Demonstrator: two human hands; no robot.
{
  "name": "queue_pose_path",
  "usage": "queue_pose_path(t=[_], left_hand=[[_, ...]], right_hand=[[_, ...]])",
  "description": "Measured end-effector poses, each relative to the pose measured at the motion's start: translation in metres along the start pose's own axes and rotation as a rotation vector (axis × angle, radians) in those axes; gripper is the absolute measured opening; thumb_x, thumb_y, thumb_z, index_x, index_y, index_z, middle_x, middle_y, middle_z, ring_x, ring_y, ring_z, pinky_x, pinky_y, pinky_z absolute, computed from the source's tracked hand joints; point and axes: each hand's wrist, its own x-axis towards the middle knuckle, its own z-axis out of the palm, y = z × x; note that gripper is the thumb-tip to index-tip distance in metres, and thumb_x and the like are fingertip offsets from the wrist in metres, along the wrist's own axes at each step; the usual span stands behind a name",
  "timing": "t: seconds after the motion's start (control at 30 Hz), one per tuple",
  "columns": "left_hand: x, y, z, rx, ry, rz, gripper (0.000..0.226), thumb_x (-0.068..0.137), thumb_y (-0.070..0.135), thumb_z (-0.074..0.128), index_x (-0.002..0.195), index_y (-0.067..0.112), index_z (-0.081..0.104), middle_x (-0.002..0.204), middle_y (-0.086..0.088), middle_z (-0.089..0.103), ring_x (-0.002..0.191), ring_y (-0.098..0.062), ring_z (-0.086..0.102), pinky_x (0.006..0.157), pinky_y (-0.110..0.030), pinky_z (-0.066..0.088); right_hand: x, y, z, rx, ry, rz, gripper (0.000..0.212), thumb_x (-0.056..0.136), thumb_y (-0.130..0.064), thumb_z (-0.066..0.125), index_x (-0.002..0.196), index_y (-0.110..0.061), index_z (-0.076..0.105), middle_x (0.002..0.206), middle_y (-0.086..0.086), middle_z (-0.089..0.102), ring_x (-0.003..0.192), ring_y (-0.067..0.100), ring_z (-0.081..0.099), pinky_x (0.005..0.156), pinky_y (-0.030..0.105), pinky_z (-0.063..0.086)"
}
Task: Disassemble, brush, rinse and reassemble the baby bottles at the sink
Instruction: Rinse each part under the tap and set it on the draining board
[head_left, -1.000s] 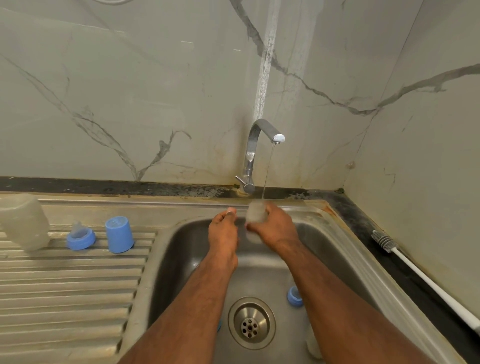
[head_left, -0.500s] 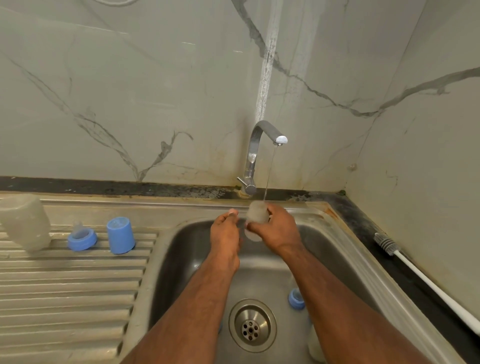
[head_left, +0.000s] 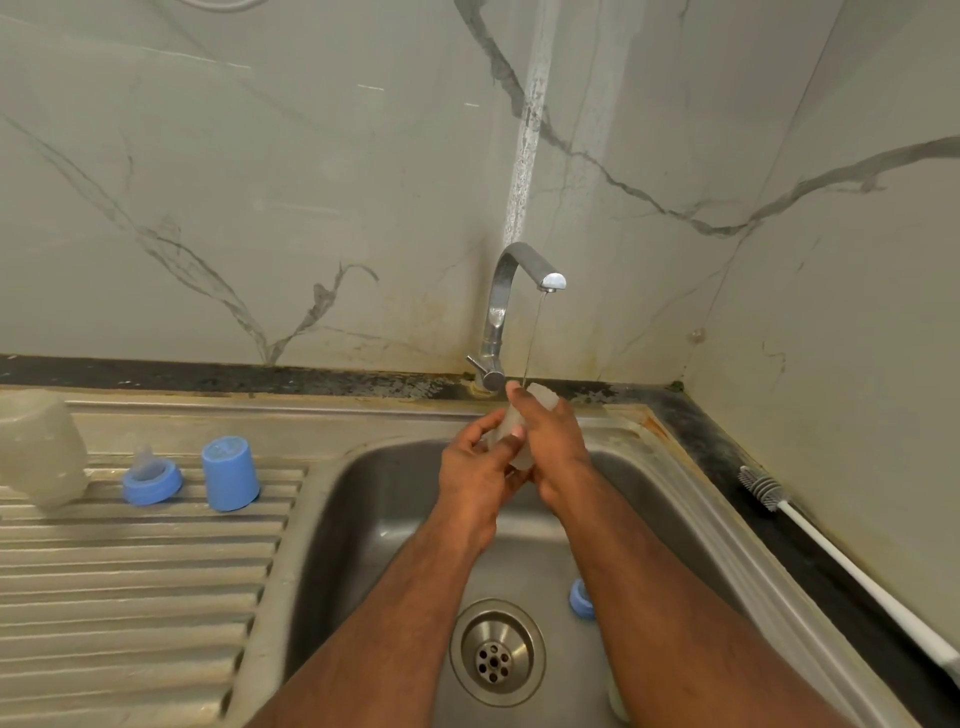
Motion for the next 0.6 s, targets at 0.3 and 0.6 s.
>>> queue_pose_path(t=[0.3,0.6], left_hand=[[-0.005,0.01,-0.009,-0.084,-0.1,-0.087,0.027,0.104,0.016,0.056,0.127,0.007,0.066,0.114,-0.022,0.074,0.105,-0.034,0.073,0.085,-0.043,0.063],[0.006,0.004,-0.016,-0.044,0.122,-0.067,0.022,0.106,0.011,0.051,0.117,0.007,0.07,0.101,-0.017,0.077,0.095,-0.034,0.076,0.081,-0.046,0.063]], right_hand=[[0.009,-0.006,-0.008,0.246,-0.268,0.132,0.049,0.073,-0.043,0.085,0.106,-0.01,0.069,0.102,0.014,0.073,0.086,0.028,0.069,0.089,0.047,0.054],[-0.013,0.001,0.001,-0.378,-0.163,-0.147,0.06,0.077,-0.024,0.084,0.125,-0.027,0.049,0.114,0.0,0.062,0.099,0.013,0.06,0.073,0.031,0.055]])
